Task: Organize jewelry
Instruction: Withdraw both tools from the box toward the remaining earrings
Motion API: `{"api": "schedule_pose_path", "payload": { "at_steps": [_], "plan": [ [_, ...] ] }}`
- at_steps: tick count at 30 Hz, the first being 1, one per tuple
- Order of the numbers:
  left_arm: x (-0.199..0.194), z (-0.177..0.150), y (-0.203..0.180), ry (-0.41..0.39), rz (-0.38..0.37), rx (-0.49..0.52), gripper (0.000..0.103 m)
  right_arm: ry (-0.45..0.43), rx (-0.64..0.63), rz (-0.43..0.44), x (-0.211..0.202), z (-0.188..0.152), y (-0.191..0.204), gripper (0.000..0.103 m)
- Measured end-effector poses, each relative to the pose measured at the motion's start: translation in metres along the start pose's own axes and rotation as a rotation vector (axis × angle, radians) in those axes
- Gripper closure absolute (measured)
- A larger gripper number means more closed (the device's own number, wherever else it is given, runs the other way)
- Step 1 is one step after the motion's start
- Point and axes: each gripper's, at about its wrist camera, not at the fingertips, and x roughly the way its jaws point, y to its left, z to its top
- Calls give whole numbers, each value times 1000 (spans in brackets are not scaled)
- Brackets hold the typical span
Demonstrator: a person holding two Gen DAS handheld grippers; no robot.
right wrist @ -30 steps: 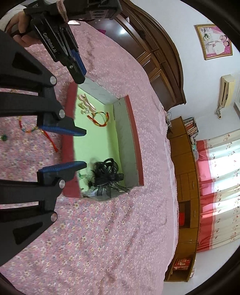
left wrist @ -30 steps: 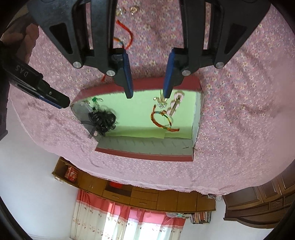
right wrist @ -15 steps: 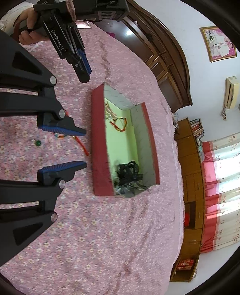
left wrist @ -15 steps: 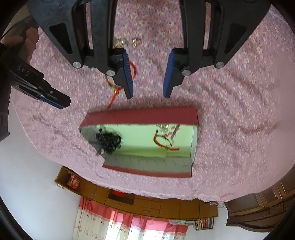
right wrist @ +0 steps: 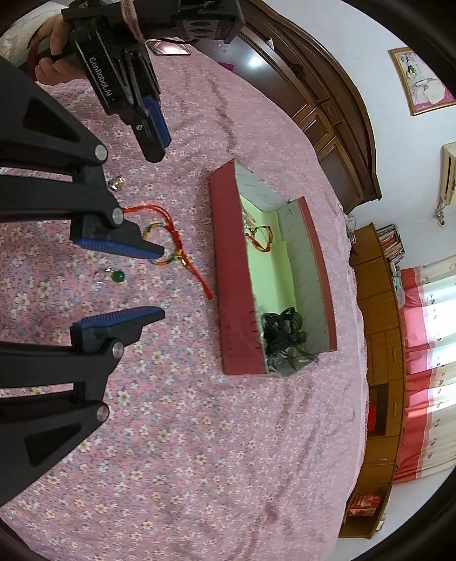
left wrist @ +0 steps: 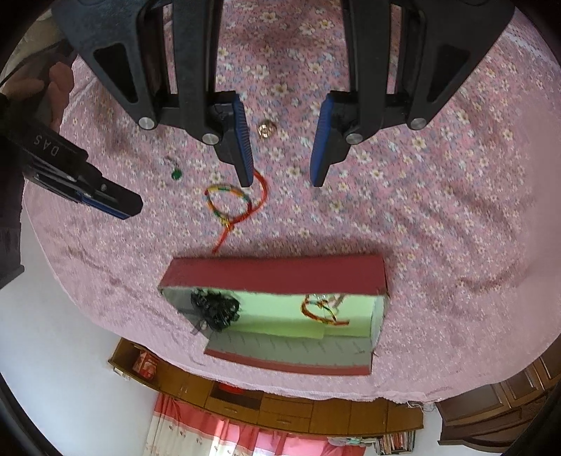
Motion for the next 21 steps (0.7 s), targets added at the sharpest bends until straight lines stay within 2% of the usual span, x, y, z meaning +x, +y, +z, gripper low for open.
{"api": "schedule_pose_path", "payload": {
  "at_steps": [16, 21],
  "plan": [
    [12, -21, -12, 56, -15, 49, 79, 46, 24, 3, 5, -19, -3, 72],
    [18, -24, -18, 67, -14, 71, 85, 51, 30, 9, 6, -21, -5, 72]
  ]
}}
